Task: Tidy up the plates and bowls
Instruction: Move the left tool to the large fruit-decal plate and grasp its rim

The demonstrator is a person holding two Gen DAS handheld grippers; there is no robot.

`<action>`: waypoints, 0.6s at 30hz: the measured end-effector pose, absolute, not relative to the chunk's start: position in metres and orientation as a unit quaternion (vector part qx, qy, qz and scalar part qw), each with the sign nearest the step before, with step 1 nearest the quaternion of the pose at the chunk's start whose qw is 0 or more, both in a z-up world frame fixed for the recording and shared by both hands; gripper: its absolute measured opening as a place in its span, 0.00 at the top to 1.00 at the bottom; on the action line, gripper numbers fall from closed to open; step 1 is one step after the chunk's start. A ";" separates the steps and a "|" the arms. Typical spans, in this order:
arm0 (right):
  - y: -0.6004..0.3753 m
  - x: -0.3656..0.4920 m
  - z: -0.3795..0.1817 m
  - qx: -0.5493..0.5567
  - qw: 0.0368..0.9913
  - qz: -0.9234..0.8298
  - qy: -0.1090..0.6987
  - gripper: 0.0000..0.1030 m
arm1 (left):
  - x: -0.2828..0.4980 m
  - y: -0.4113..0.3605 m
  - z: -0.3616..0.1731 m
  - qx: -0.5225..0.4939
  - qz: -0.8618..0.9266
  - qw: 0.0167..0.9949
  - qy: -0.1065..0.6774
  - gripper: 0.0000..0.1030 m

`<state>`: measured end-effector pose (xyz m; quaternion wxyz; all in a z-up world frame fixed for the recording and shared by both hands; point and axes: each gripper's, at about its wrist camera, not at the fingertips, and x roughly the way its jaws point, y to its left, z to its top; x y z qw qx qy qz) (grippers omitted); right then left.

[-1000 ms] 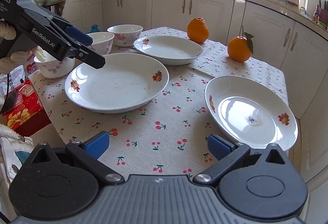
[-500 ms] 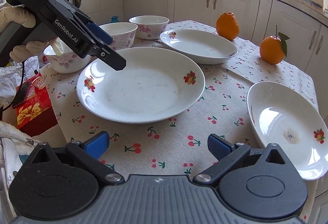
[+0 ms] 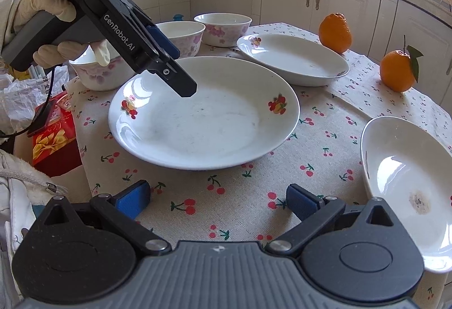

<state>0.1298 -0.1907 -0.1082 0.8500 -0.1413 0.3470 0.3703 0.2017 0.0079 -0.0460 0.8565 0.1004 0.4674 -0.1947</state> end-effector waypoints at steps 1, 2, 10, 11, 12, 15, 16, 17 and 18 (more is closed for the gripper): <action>-0.191 0.130 -0.109 -0.141 0.850 0.373 0.344 0.00 | 0.204 0.007 -0.047 0.102 -0.195 0.855 0.469 0.11; -0.192 0.130 -0.109 -0.140 0.850 0.375 0.342 0.00 | 0.206 0.007 -0.047 0.103 -0.196 0.854 0.471 0.12; -0.192 0.131 -0.110 -0.143 0.848 0.385 0.335 0.00 | 0.223 0.006 -0.052 0.107 -0.206 0.836 0.497 0.20; -0.192 0.131 -0.109 -0.143 0.847 0.386 0.336 0.00 | 0.225 0.006 -0.053 0.106 -0.206 0.834 0.501 0.22; -0.191 0.132 -0.109 -0.144 0.846 0.387 0.336 0.00 | 0.226 0.005 -0.053 0.108 -0.208 0.833 0.501 0.22; -0.188 0.135 -0.109 -0.146 0.845 0.389 0.337 0.00 | 0.229 0.002 -0.054 0.117 -0.213 0.828 0.506 0.23; -0.187 0.136 -0.109 -0.147 0.845 0.390 0.336 0.00 | 0.230 0.001 -0.054 0.120 -0.216 0.825 0.509 0.24; -0.186 0.137 -0.110 -0.147 0.844 0.391 0.335 0.00 | 0.232 -0.001 -0.055 0.121 -0.219 0.822 0.511 0.25; -0.184 0.138 -0.110 -0.148 0.844 0.393 0.334 0.00 | 0.232 -0.002 -0.055 0.124 -0.222 0.819 0.514 0.25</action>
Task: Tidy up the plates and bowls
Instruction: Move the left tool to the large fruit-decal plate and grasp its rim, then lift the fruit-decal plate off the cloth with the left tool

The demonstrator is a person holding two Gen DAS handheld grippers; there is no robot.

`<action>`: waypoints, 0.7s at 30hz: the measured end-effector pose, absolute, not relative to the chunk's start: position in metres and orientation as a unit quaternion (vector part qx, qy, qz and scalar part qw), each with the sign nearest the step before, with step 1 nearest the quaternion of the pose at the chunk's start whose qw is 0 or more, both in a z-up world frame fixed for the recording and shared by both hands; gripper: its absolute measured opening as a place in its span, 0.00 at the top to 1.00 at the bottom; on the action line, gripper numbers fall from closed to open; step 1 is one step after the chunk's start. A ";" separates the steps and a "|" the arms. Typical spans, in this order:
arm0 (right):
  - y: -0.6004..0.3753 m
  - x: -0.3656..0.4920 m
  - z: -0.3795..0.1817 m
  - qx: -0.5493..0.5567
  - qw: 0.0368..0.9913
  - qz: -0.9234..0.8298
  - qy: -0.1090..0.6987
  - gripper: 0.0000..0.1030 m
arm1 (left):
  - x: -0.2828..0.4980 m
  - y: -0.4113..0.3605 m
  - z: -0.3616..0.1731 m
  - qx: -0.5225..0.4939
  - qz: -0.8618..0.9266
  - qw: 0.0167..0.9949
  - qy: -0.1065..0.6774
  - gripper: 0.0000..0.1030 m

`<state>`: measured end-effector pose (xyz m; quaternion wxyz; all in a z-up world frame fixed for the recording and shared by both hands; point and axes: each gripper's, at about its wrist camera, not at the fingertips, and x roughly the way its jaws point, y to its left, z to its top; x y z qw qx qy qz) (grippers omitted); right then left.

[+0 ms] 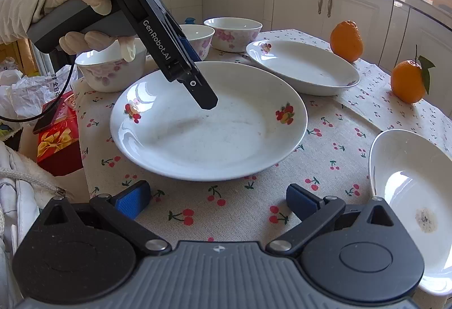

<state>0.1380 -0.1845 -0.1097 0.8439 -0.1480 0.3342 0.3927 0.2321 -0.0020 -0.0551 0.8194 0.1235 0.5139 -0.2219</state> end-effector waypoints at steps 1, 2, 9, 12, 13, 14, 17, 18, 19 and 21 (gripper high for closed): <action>-0.183 0.139 -0.110 -0.149 0.844 0.394 0.333 0.00 | 0.233 -0.004 -0.056 0.130 -0.221 0.817 0.516 0.25; -0.182 0.140 -0.110 -0.149 0.844 0.395 0.332 0.00 | 0.233 -0.005 -0.056 0.135 -0.221 0.816 0.517 0.25; -0.178 0.142 -0.110 -0.148 0.844 0.397 0.329 0.00 | 0.237 -0.005 -0.054 0.124 -0.219 0.809 0.531 0.25; -0.178 0.143 -0.111 -0.148 0.843 0.399 0.327 0.00 | 0.237 -0.006 -0.054 0.122 -0.224 0.806 0.535 0.25; -0.178 0.143 -0.111 -0.148 0.843 0.400 0.327 0.00 | 0.237 -0.007 -0.054 0.123 -0.225 0.805 0.535 0.25; -0.177 0.143 -0.111 -0.149 0.843 0.401 0.326 0.00 | 0.237 -0.007 -0.054 0.124 -0.225 0.805 0.535 0.25; -0.175 0.143 -0.112 -0.149 0.841 0.407 0.323 0.00 | 0.238 -0.009 -0.055 0.127 -0.227 0.803 0.536 0.25; -0.175 0.143 -0.112 -0.150 0.841 0.408 0.322 0.00 | 0.238 -0.009 -0.055 0.127 -0.228 0.803 0.536 0.25; -0.174 0.143 -0.112 -0.150 0.840 0.410 0.321 0.00 | 0.238 -0.009 -0.055 0.127 -0.228 0.802 0.537 0.25; -0.173 0.143 -0.112 -0.150 0.840 0.412 0.320 0.00 | 0.239 -0.009 -0.055 0.126 -0.229 0.800 0.540 0.25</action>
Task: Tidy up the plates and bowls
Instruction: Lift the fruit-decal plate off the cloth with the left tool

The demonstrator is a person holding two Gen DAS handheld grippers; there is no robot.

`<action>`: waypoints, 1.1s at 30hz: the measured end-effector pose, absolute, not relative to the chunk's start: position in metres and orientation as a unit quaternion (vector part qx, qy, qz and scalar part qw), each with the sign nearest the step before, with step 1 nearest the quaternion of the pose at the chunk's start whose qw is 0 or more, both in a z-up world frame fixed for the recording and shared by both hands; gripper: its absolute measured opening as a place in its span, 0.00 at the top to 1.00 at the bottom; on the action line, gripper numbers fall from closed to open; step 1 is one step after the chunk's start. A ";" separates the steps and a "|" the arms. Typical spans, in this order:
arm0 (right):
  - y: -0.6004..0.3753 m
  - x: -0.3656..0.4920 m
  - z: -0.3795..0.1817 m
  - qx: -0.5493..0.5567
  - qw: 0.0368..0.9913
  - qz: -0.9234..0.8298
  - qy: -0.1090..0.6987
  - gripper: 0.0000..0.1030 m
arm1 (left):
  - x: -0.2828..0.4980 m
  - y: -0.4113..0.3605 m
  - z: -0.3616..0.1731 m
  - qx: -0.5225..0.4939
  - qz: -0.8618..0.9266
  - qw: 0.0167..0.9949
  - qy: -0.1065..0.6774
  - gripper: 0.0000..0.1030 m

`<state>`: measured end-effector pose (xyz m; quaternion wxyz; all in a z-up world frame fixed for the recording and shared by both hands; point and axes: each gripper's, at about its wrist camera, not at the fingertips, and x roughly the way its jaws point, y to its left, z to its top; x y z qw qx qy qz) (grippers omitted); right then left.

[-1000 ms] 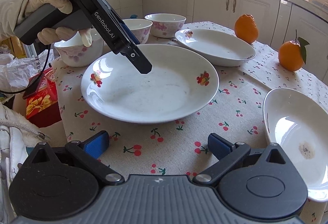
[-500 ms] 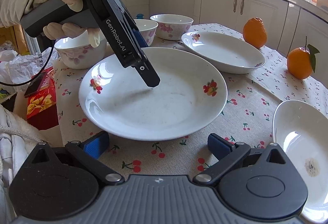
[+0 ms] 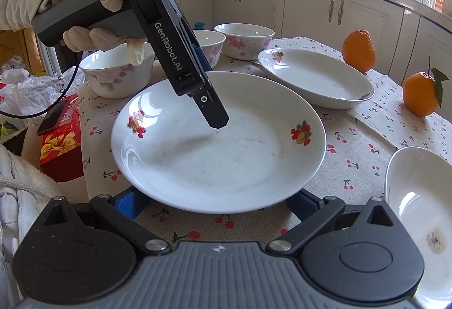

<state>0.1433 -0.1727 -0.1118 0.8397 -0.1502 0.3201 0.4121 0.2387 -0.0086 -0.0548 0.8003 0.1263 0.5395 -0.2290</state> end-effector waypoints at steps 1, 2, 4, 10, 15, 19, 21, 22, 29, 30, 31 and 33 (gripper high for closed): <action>-0.173 0.144 -0.112 -0.151 0.839 0.414 0.320 0.00 | 0.239 -0.008 -0.055 0.124 -0.229 0.799 0.541 0.25; -0.174 0.144 -0.112 -0.151 0.838 0.415 0.320 0.00 | 0.239 -0.008 -0.054 0.123 -0.232 0.798 0.543 0.25; -0.176 0.144 -0.112 -0.150 0.837 0.417 0.320 0.00 | 0.241 -0.006 -0.054 0.118 -0.242 0.793 0.547 0.25; -0.175 0.143 -0.112 -0.150 0.839 0.414 0.320 0.00 | 0.244 -0.010 -0.057 0.137 -0.257 0.779 0.555 0.23; -0.176 0.141 -0.111 -0.147 0.841 0.407 0.324 0.00 | 0.244 -0.013 -0.057 0.140 -0.260 0.773 0.561 0.21; -0.182 0.142 -0.109 -0.152 0.837 0.411 0.328 0.00 | 0.245 -0.012 -0.056 0.117 -0.269 0.769 0.568 0.21; -0.185 0.142 -0.110 -0.152 0.836 0.413 0.328 0.00 | 0.245 -0.013 -0.056 0.116 -0.275 0.768 0.567 0.21; -0.186 0.142 -0.110 -0.152 0.836 0.413 0.328 0.00 | 0.245 -0.014 -0.056 0.114 -0.278 0.767 0.567 0.21; -0.185 0.140 -0.110 -0.147 0.840 0.406 0.327 0.00 | 0.249 -0.017 -0.062 0.118 -0.279 0.758 0.578 0.21; -0.185 0.140 -0.110 -0.147 0.841 0.405 0.329 0.00 | 0.249 -0.017 -0.062 0.118 -0.280 0.757 0.579 0.21; -0.186 0.140 -0.110 -0.147 0.840 0.404 0.330 0.00 | 0.250 -0.016 -0.061 0.113 -0.282 0.757 0.579 0.21; -0.187 0.140 -0.109 -0.145 0.839 0.404 0.334 0.00 | 0.250 -0.015 -0.060 0.108 -0.285 0.757 0.578 0.22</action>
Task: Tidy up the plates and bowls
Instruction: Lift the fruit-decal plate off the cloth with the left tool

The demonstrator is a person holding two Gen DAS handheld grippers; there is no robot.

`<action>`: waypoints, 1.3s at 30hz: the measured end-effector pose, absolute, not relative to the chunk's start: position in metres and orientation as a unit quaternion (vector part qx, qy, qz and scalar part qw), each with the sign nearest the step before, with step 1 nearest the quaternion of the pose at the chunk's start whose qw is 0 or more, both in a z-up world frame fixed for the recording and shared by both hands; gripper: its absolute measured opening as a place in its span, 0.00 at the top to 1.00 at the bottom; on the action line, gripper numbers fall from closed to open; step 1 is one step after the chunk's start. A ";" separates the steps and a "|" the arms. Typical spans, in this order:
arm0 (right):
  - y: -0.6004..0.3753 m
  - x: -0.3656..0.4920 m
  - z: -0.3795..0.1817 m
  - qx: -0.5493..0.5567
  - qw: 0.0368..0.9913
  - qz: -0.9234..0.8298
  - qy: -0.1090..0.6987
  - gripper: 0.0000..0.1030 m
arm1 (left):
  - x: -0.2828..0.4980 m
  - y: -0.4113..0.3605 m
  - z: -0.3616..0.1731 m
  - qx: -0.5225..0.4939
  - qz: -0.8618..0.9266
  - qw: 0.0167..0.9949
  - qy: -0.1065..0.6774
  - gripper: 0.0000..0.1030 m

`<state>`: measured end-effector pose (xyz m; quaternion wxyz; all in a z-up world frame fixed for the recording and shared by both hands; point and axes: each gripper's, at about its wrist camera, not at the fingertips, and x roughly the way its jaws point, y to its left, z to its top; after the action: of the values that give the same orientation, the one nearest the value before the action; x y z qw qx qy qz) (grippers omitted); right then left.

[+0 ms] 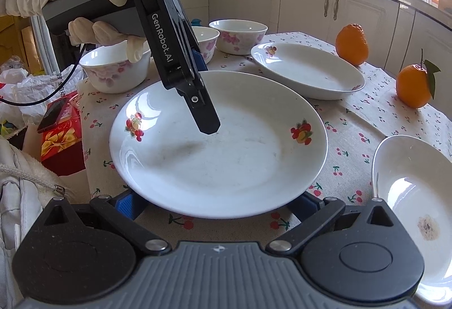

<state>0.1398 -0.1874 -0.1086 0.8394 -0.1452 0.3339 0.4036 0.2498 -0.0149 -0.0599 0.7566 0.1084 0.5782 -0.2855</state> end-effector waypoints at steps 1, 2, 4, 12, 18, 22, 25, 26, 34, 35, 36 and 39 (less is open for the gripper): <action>-0.188 0.140 -0.108 -0.144 0.839 0.404 0.336 0.00 | 0.249 -0.015 -0.059 0.108 -0.287 0.757 0.577 0.22; -0.189 0.141 -0.107 -0.143 0.838 0.404 0.337 0.00 | 0.249 -0.015 -0.057 0.108 -0.288 0.759 0.574 0.22; -0.189 0.140 -0.105 -0.147 0.839 0.402 0.336 0.00 | 0.248 -0.016 -0.055 0.108 -0.289 0.761 0.571 0.22; -0.194 0.142 -0.093 -0.152 0.842 0.400 0.329 0.00 | 0.246 -0.020 -0.042 0.103 -0.291 0.772 0.556 0.22; -0.206 0.145 -0.082 -0.154 0.847 0.393 0.324 0.00 | 0.249 -0.030 -0.031 0.100 -0.299 0.778 0.544 0.22; -0.219 0.147 -0.077 -0.153 0.852 0.385 0.320 0.00 | 0.253 -0.043 -0.024 0.103 -0.307 0.779 0.536 0.22; -0.229 0.149 -0.076 -0.156 0.856 0.374 0.320 0.00 | 0.259 -0.055 -0.021 0.107 -0.317 0.779 0.531 0.22; -0.232 0.150 -0.075 -0.156 0.858 0.369 0.321 0.00 | 0.261 -0.060 -0.020 0.109 -0.320 0.778 0.530 0.22; -0.270 0.153 -0.075 -0.143 0.875 0.332 0.322 0.00 | 0.278 -0.108 -0.019 0.129 -0.348 0.768 0.522 0.22; -0.274 0.153 -0.075 -0.142 0.877 0.327 0.323 0.00 | 0.280 -0.115 -0.018 0.134 -0.352 0.766 0.521 0.22; -0.281 0.153 -0.075 -0.140 0.879 0.321 0.323 0.00 | 0.283 -0.122 -0.019 0.138 -0.356 0.765 0.519 0.22; -0.294 0.154 -0.075 -0.136 0.885 0.306 0.323 0.00 | 0.289 -0.143 -0.019 0.148 -0.367 0.760 0.515 0.22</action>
<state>0.1535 -0.2943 -0.0750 0.8851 -0.1359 0.3235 0.3059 0.2888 -0.1425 -0.0189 0.7602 0.1476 0.5152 -0.3673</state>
